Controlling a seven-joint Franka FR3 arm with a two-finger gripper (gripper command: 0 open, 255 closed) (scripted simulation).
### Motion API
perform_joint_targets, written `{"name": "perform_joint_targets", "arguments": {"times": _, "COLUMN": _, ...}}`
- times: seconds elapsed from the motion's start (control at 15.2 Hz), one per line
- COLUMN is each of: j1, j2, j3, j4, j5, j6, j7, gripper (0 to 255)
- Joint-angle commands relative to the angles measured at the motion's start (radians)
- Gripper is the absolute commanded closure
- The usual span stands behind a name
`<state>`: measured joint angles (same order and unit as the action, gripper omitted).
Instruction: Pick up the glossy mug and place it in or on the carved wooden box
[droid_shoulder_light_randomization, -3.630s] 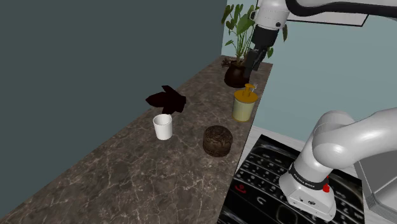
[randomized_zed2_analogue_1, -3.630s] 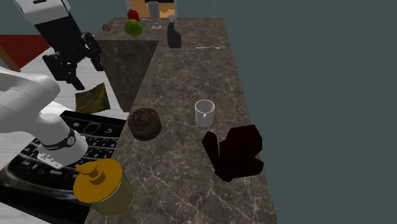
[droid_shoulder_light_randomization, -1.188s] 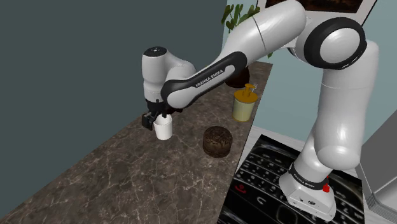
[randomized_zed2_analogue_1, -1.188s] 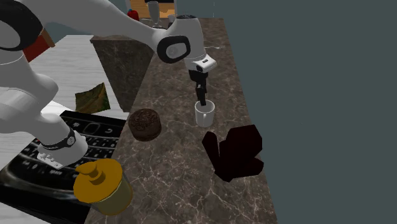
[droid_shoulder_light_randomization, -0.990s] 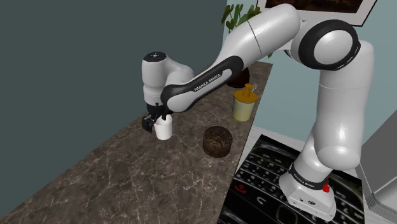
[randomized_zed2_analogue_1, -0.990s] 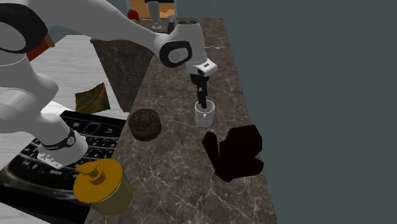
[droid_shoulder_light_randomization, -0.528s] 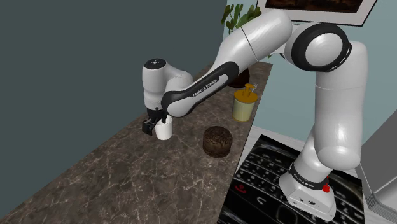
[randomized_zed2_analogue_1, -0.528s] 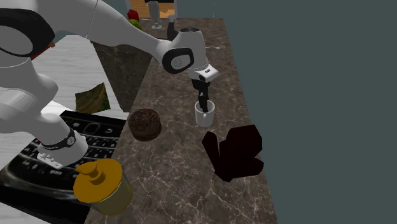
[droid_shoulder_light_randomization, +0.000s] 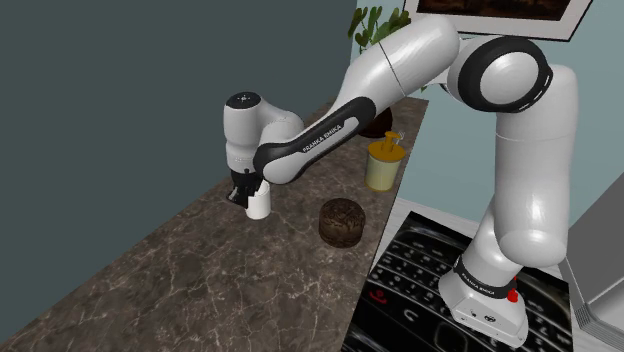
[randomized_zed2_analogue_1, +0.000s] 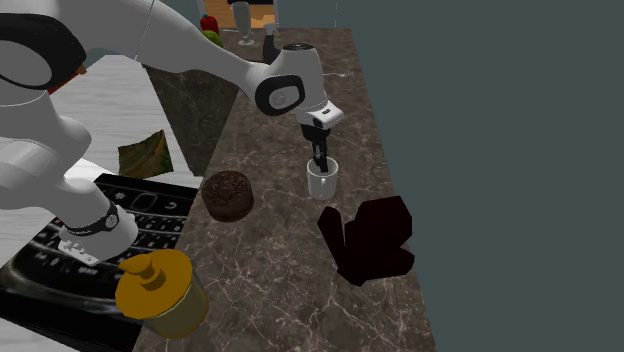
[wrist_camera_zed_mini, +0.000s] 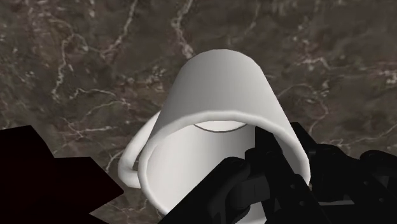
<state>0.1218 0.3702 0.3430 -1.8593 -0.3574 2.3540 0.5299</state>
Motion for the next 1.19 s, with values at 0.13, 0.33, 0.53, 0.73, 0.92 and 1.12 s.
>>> {"name": "perform_joint_targets", "arguments": {"times": 0.13, "j1": 0.000, "j2": 0.000, "j3": 0.000, "j4": 0.000, "j5": 0.000, "j6": 0.000, "j7": 0.000, "gripper": 255}}
{"name": "perform_joint_targets", "arguments": {"times": 0.33, "j1": 0.000, "j2": 0.000, "j3": 0.000, "j4": 0.000, "j5": 0.000, "j6": 0.000, "j7": 0.000, "gripper": 255}}
{"name": "perform_joint_targets", "arguments": {"times": 0.53, "j1": -0.004, "j2": -0.020, "j3": 0.007, "j4": 0.013, "j5": 0.016, "j6": -0.031, "j7": -0.014, "gripper": 255}}
{"name": "perform_joint_targets", "arguments": {"times": 0.73, "j1": -0.008, "j2": -0.040, "j3": 0.013, "j4": 0.028, "j5": 0.030, "j6": -0.063, "j7": -0.027, "gripper": 255}}
{"name": "perform_joint_targets", "arguments": {"times": 0.92, "j1": -0.011, "j2": -0.057, "j3": 0.019, "j4": 0.045, "j5": 0.044, "j6": -0.095, "j7": -0.039, "gripper": 255}}
{"name": "perform_joint_targets", "arguments": {"times": 1.12, "j1": -0.013, "j2": -0.073, "j3": 0.023, "j4": 0.064, "j5": 0.057, "j6": -0.129, "j7": -0.051, "gripper": 255}}
